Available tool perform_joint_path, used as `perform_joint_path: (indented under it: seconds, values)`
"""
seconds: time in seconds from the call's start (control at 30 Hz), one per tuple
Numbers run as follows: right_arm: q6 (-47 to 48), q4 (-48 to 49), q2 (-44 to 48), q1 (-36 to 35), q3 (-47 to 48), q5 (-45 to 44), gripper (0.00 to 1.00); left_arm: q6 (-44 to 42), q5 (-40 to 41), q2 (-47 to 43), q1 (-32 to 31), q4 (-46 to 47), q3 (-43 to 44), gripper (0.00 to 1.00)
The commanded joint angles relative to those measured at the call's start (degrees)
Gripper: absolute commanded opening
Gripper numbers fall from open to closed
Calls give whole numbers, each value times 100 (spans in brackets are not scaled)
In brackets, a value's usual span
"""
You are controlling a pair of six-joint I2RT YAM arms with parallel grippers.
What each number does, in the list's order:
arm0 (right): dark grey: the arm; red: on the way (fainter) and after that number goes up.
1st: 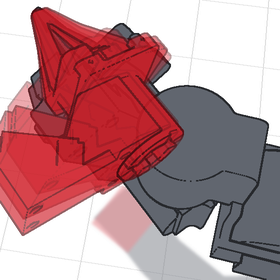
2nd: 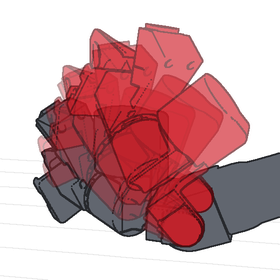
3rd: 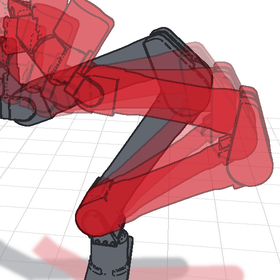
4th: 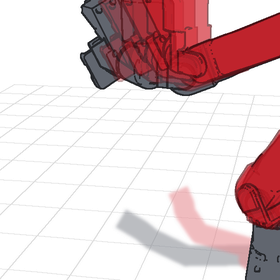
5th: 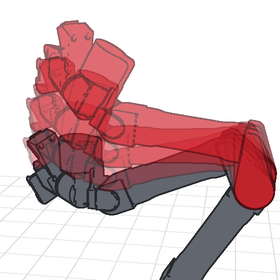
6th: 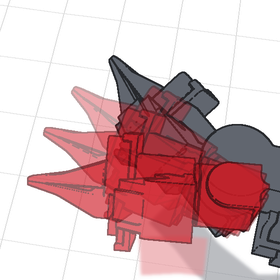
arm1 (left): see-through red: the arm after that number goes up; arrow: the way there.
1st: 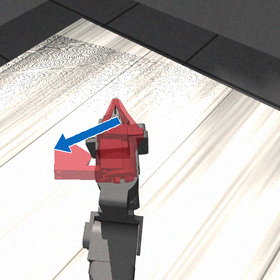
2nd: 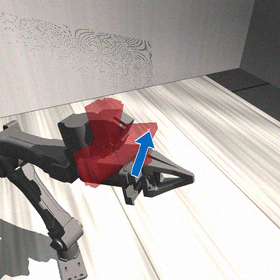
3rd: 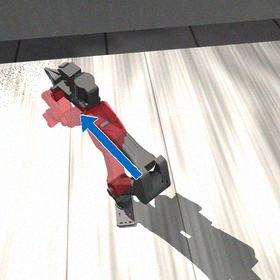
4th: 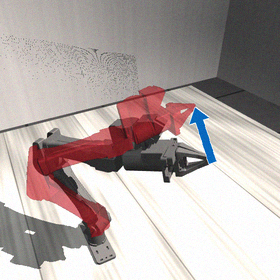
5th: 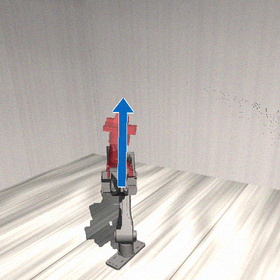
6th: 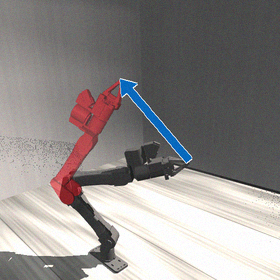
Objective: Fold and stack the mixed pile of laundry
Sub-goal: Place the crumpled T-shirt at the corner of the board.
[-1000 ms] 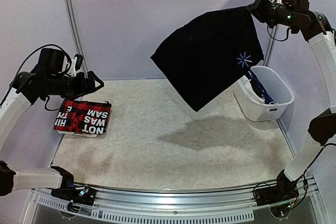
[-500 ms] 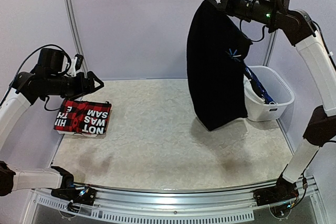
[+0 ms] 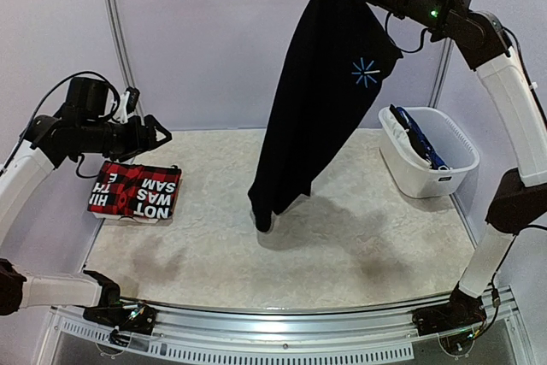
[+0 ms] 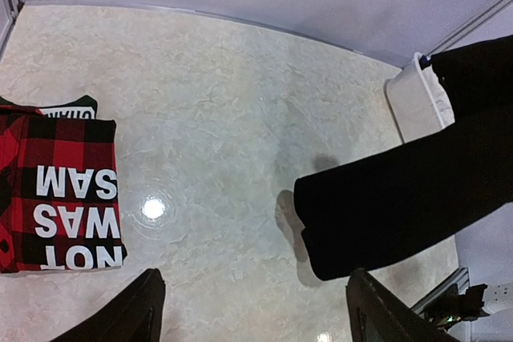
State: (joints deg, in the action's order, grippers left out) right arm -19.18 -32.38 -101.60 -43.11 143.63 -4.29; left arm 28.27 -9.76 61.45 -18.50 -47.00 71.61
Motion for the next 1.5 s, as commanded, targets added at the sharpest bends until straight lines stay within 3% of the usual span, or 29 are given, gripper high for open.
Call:
perform_joint_path:
  seconds: [0.0,0.07,0.17,0.33,0.57,0.87,1.17,1.27,1.47]
  values:
    - [212,261,0,-125,-261,313,0,-27,-16,-24,-95,38,35,78]
    - [349,219,293,-120,-1087,177,0,-14,-43,-68,-94,35,-82,76]
    - [423,611,1284,-72,-3395,-529,0,16,-104,-104,-92,-8,-224,74]
    - [-463,677,3334,380,-6917,-1174,0,26,-199,-87,-114,-6,-461,72]
    - [-924,-165,5029,427,-9259,-1007,0,195,-386,229,-293,432,-821,69]
    - [-1732,-598,5725,431,-10282,-314,0,146,-242,1242,-1032,819,-562,68]
    - [-1941,-659,5824,433,-11018,689,4,-225,-140,2939,-1827,905,590,67]
    - [-2114,-660,5943,431,-11100,861,17,-290,-104,3486,-2040,876,1025,67]
    - [-2077,-865,5882,433,-10644,802,65,-472,-164,4640,-2431,599,2065,68]
